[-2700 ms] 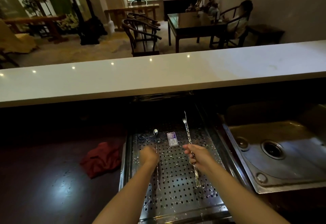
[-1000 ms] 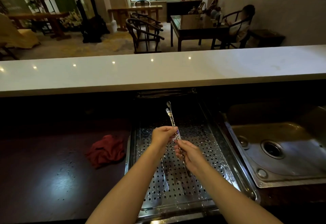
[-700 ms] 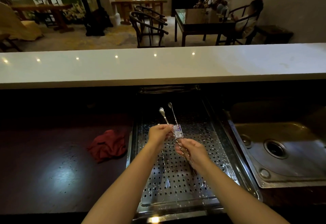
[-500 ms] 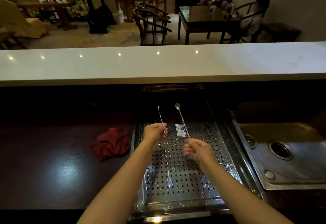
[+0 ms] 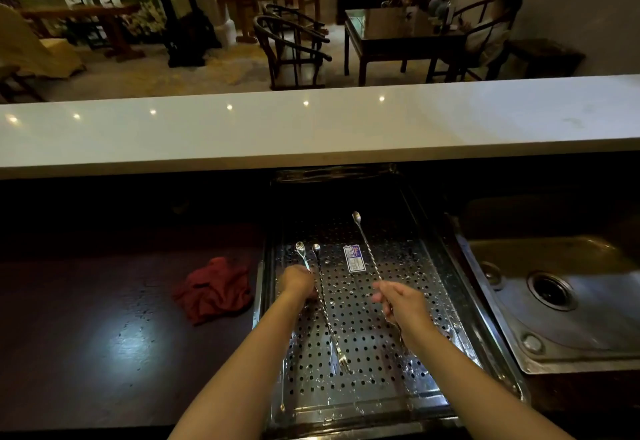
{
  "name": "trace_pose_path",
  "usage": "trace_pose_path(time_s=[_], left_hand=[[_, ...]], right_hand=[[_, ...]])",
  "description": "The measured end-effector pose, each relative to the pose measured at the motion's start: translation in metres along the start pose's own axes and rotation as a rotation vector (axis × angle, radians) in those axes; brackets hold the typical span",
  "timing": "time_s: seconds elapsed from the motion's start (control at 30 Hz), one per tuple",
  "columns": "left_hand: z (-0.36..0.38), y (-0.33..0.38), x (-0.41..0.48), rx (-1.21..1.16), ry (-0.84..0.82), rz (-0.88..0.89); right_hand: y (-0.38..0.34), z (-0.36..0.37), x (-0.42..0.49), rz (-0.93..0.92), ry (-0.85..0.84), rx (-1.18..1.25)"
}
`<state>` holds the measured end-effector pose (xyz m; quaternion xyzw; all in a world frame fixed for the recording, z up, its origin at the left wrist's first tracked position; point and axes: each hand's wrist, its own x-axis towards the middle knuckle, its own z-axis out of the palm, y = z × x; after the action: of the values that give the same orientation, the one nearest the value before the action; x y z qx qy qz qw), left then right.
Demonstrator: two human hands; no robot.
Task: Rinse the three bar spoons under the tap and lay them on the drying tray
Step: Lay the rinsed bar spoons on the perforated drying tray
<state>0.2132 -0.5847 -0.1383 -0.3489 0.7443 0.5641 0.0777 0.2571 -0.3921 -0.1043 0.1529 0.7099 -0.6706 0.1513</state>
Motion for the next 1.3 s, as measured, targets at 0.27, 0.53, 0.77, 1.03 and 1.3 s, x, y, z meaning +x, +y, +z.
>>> trace_pose_path(time_s=[0.27, 0.53, 0.77, 1.03, 1.3], left_hand=[[0.005, -0.003, -0.002, 0.241, 0.074, 0.109], [0.004, 0.008, -0.017, 0.461, 0.121, 0.254], [0.031, 0.035, -0.048, -0.191, -0.248, 0.217], [0.023, 0.033, -0.050, -0.330, -0.243, 0.186], [0.007, 0.030, -0.050, -0.335, -0.192, 0.226]], right_hand=[[0.007, 0.005, -0.004, 0.014, 0.006, -0.001], [0.006, 0.014, -0.010, 0.000, 0.037, -0.022], [0.002, 0.030, -0.017, -0.036, 0.033, -0.047], [0.000, 0.035, -0.015, -0.246, 0.022, -0.315], [0.000, 0.049, -0.002, -0.342, 0.168, -0.617]])
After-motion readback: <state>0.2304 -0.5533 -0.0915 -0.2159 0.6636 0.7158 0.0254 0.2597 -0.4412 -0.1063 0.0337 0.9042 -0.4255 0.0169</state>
